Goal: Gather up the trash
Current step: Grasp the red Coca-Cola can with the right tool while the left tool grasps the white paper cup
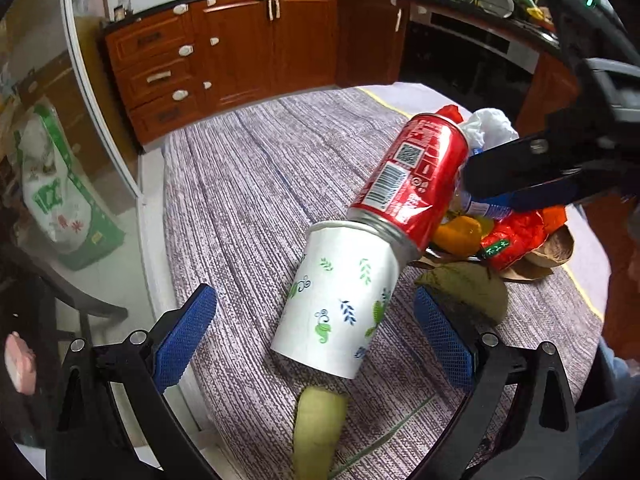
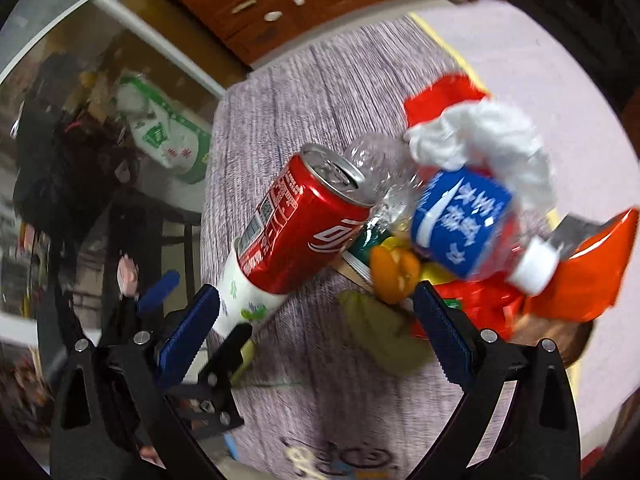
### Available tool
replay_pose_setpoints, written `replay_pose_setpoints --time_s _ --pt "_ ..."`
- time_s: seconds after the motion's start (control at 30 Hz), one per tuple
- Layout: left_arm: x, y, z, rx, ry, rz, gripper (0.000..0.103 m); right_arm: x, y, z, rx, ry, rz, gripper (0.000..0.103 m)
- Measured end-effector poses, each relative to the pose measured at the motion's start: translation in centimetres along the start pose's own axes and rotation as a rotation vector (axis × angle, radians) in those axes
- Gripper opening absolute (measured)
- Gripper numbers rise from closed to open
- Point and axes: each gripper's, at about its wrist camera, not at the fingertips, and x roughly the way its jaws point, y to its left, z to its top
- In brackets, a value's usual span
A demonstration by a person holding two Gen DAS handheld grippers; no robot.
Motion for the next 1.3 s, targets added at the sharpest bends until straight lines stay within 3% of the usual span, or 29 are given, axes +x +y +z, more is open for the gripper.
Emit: replay_pose_setpoints --time_s 0.37,0.4,0.47,0.7,0.83,1.3 --pt "2.4 0.6 -0.5 0.033 0.054 -0.071 0.099 4.0 0.3 0.7 0.204 -0.045 0.033 0.093" --pt "2.6 0.6 -0.5 0.033 0.059 -0.075 0.099 4.2 0.2 0.8 0.207 -0.047 0.032 0.089" --pt "3.0 0.5 -0.3 0.034 0.061 -0.080 0.099 4.7 0.5 1.0 0.196 -0.037 0.041 0.055" --pt "3.9 0.8 -0.6 0.009 0.066 -0.118 0.098 5.0 1.4 1.0 0.107 -0.020 0.014 0.054" --pt "3.9 0.1 -0.8 0.009 0.073 -0.142 0.065 4.2 1.5 0.9 0.069 -0.023 0.005 0.054" --pt "-2.6 -3.3 0.8 -0.023 -0.061 -0.050 0.061 -3.4 -0.9 -0.6 -0.074 -0.121 0.043 0.051"
